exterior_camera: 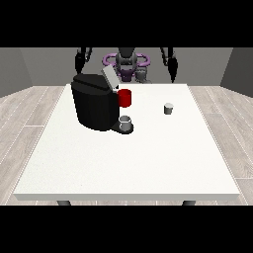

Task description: Insert the coffee pod into the coffee machine and close the lid

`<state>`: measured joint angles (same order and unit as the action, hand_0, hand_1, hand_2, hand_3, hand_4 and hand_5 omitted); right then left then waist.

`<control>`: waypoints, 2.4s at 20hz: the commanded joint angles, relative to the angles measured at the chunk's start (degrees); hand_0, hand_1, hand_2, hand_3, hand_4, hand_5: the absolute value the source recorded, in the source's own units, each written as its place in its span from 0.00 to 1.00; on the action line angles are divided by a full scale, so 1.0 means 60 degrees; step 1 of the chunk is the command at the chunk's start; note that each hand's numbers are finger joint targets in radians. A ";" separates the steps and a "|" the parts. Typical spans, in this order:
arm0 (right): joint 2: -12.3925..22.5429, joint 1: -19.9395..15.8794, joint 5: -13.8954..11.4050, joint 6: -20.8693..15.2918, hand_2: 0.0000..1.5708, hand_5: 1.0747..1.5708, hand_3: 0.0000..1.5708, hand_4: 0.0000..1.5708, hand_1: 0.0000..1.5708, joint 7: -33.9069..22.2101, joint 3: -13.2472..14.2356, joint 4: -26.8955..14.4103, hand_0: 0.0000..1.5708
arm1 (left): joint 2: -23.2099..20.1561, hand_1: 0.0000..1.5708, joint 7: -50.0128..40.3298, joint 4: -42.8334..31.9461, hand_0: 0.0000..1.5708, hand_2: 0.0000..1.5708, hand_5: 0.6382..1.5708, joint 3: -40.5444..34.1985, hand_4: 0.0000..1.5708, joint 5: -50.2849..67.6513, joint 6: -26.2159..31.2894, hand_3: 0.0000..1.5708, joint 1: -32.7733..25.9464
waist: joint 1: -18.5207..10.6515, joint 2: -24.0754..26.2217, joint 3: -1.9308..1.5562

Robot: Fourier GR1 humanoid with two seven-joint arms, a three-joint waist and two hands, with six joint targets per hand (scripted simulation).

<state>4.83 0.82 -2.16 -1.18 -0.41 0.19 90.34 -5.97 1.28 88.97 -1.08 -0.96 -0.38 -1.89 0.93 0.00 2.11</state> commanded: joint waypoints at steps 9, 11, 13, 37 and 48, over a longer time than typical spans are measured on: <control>-0.0558 -0.0684 0.0296 -0.0999 0.00 1.00 0.00 0.06 0.00 0.0647 0.0905 -0.0247 0.00 | -0.0710 0.00 0.1320 -0.0203 0.00 0.00 1.00 -0.0663 0.15 0.0893 0.1303 0.00 0.0810 | -0.0143 -0.0067 -0.0354; -0.0200 -0.0368 0.0776 -0.0297 0.00 1.00 0.00 0.12 0.00 0.0850 0.1042 -0.0079 0.00 | -0.1254 0.00 0.1803 -0.0689 0.00 0.00 1.00 -0.0939 0.20 0.0570 0.1492 0.00 0.0871 | 0.0268 -0.0118 -0.0353; -0.0638 0.0182 0.0702 -0.0459 0.00 1.00 0.00 0.14 0.00 0.1043 0.0720 -0.0117 0.00 | -0.1560 0.00 0.1240 -0.0519 0.00 0.00 1.00 -0.0927 0.14 0.0508 0.1700 0.00 0.0867 | 0.0271 0.0197 -0.0354; -0.0729 -0.2168 0.0256 -0.1118 0.00 1.00 0.00 0.25 0.00 0.0475 0.0181 -0.0175 0.00 | -0.3341 0.00 0.1394 -0.6270 0.00 0.00 1.00 -0.1722 0.00 -0.1168 0.1572 0.00 0.5065 | 0.1195 -0.2417 -0.0348; -0.0422 -0.2219 0.0135 -0.1252 0.00 1.00 0.00 0.26 0.00 0.0113 0.0460 -0.1154 0.00 | -0.3096 0.28 0.1305 -0.7634 0.28 0.39 1.00 -0.1036 0.00 -0.2337 0.1505 0.19 0.5526 | 0.1054 -0.1737 -0.0350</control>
<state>1.41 -10.80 -1.98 -8.51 0.95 1.01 85.67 -24.56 9.73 45.91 -7.99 -13.28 8.05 29.61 8.02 -11.56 0.01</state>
